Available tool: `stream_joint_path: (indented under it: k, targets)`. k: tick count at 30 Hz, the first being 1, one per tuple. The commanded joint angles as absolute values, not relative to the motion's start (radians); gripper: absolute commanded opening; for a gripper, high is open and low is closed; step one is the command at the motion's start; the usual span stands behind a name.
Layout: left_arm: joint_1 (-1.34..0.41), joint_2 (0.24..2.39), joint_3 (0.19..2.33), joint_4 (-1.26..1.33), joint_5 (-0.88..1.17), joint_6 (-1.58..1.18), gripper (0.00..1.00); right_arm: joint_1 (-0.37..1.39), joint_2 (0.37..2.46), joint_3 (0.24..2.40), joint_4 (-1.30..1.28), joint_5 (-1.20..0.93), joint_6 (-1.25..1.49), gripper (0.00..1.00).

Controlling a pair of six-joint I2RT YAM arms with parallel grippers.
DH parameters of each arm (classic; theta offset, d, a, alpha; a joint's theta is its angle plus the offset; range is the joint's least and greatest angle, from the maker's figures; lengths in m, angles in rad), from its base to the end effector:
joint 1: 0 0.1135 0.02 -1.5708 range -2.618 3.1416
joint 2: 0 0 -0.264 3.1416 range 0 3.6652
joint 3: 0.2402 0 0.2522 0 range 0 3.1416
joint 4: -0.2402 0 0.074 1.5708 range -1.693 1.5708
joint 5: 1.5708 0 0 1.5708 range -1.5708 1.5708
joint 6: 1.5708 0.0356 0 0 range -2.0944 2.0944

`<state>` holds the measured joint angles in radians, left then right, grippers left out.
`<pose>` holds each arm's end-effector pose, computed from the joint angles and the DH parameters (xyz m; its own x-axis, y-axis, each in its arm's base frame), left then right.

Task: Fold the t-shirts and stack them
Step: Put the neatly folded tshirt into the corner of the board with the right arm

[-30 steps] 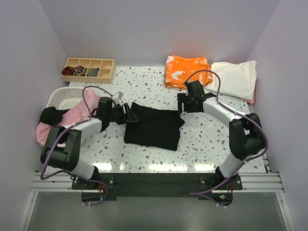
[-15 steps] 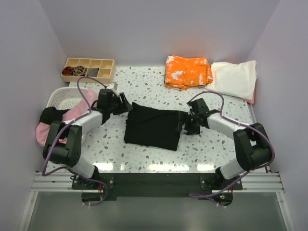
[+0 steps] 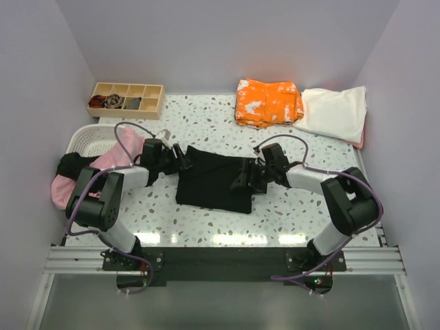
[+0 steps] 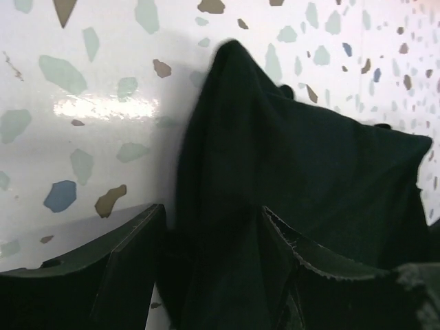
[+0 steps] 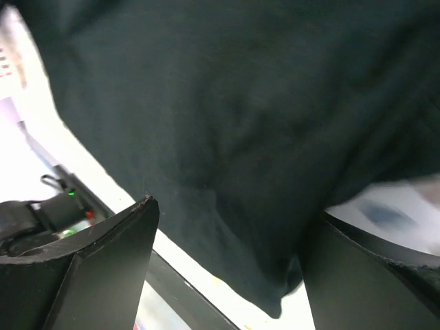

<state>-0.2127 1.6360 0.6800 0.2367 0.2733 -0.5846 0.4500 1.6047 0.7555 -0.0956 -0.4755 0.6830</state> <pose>0.3000 -0.0746 0.1401 -0.7588 -0.3798 -0.5292 -0.0204 0.8259 -0.5635 0.2610 0.1442 0.1475 -0.9625 0.1582 -0.2203 -0.0268 0.7529 0.6575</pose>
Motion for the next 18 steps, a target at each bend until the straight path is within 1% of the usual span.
stream_joint_path:
  k: [1, 3, 6, 7, 8, 9, 10, 11, 12, 13, 15, 16, 18]
  targets:
    - [-0.224, 1.654, 0.578, 0.317, 0.354, -0.643, 0.61, 0.517, 1.745, 0.765, 0.058, -0.465, 0.764, 0.81]
    - [-0.23, 1.663, 0.543, 0.351, 0.37, -0.67, 0.61, 0.523, 1.798, 0.765, 0.153, -0.486, 0.807, 0.81]
    - [-0.244, 1.678, 0.506, 0.403, 0.403, -0.704, 0.6, 0.529, 1.885, 0.793, 0.222, -0.497, 0.828, 0.79]
    - [-0.25, 1.681, 0.5, 0.416, 0.406, -0.709, 0.6, 0.529, 1.903, 0.802, 0.23, -0.499, 0.83, 0.76]
    - [-0.255, 1.689, 0.497, 0.417, 0.408, -0.712, 0.6, 0.529, 1.929, 0.813, 0.239, -0.494, 0.827, 0.7]
    - [-0.256, 1.69, 0.492, 0.419, 0.41, -0.715, 0.6, 0.529, 1.939, 0.828, 0.256, -0.488, 0.824, 0.62]
    - [-0.258, 1.692, 0.491, 0.425, 0.411, -0.716, 0.6, 0.529, 1.945, 0.837, 0.262, -0.488, 0.825, 0.5]
    - [-0.258, 1.697, 0.486, 0.425, 0.411, -0.716, 0.6, 0.528, 1.956, 0.847, 0.274, -0.486, 0.818, 0.45]
    - [-0.258, 1.7, 0.491, 0.425, 0.414, -0.715, 0.6, 0.528, 1.959, 0.863, 0.279, -0.476, 0.815, 0.38]
    - [-0.258, 1.701, 0.492, 0.425, 0.417, -0.713, 0.6, 0.529, 1.962, 0.87, 0.284, -0.472, 0.812, 0.21]
    - [-0.258, 1.709, 0.497, 0.425, 0.419, -0.709, 0.6, 0.525, 1.97, 0.894, 0.302, -0.475, 0.802, 0.04]
    - [-0.258, 1.71, 0.5, 0.419, 0.417, -0.706, 0.6, 0.523, 1.967, 0.903, 0.298, -0.469, 0.795, 0.0]
    - [-0.258, 1.709, 0.508, 0.408, 0.41, -0.696, 0.6, 0.511, 1.924, 0.926, 0.259, -0.421, 0.756, 0.0]
